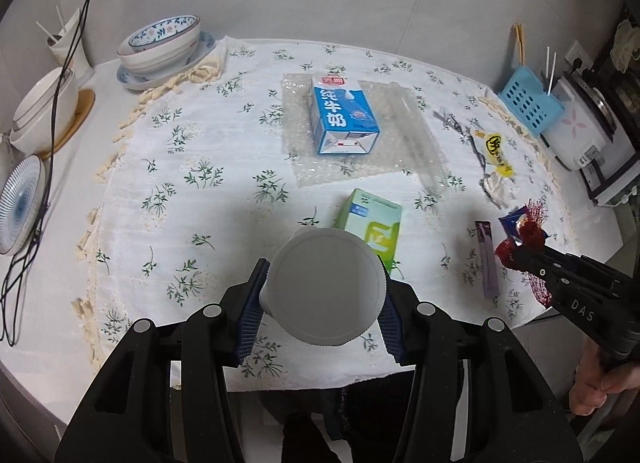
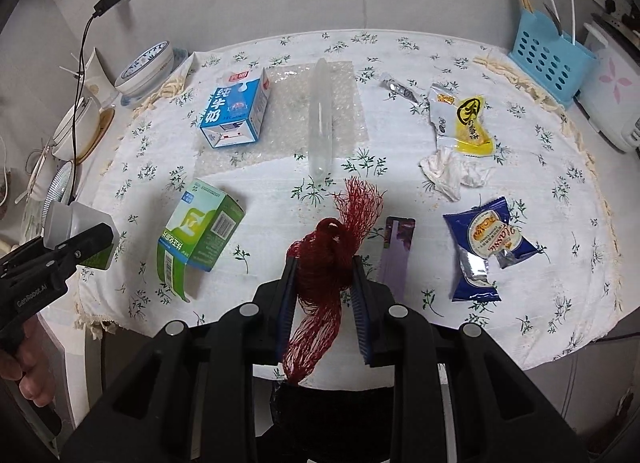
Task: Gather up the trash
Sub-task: 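Carry the white bottle and red net down toward the black trash bin with both tools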
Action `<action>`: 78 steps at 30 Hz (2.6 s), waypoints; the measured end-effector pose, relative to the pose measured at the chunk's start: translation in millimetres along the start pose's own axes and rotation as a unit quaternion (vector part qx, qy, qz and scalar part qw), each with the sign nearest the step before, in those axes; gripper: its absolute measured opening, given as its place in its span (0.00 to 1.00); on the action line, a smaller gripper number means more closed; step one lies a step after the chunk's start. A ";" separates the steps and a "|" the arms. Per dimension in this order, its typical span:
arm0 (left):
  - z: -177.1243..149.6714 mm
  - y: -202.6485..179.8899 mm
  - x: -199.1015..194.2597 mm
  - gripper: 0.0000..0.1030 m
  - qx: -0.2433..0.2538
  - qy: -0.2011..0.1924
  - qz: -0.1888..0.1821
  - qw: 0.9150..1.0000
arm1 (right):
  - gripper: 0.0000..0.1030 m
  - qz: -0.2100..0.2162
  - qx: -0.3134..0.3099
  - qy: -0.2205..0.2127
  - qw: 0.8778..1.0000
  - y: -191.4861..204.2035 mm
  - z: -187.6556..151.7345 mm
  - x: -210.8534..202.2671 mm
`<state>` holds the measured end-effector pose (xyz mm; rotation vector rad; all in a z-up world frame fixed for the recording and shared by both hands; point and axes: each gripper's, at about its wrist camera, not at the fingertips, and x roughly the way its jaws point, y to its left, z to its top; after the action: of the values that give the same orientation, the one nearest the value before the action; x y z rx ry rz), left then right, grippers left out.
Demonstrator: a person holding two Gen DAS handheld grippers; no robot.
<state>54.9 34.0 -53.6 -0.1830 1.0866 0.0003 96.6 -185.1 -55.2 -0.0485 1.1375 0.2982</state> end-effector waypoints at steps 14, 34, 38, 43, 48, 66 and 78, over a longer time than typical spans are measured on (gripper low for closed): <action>-20.6 -48.0 -35.6 0.47 0.008 -0.024 -0.010 1.000 | 0.24 0.001 -0.015 -0.036 0.999 -14.6 -20.1 -52.5; -72.9 -85.2 -42.2 0.47 -0.002 -0.022 -0.027 0.999 | 0.24 -0.005 -0.028 -0.028 0.999 -51.6 -71.6 -64.2; -84.3 -89.4 -37.4 0.47 -0.003 -0.015 -0.032 0.999 | 0.24 -0.004 -0.027 -0.020 0.999 -54.4 -82.4 -61.0; -102.4 -94.9 -29.6 0.47 0.000 -0.005 -0.035 0.999 | 0.24 -0.003 -0.027 -0.010 1.000 -56.4 -96.9 -57.8; -121.3 -97.2 -28.6 0.47 -0.002 -0.002 -0.031 1.000 | 0.24 -0.002 -0.032 -0.001 0.999 -58.1 -113.7 -55.4; -177.3 -95.6 8.8 0.47 0.007 0.024 -0.021 0.999 | 0.24 0.002 -0.022 0.034 0.999 -68.4 -168.8 -16.4; -201.7 -92.1 46.9 0.47 0.008 0.044 -0.013 0.999 | 0.24 -0.004 -0.017 0.058 0.998 -80.1 -197.2 24.4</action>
<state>-92.3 -90.8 -172.4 -0.1846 1.1727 -0.0390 -47.9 -294.1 -169.7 -0.1019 1.2478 0.3107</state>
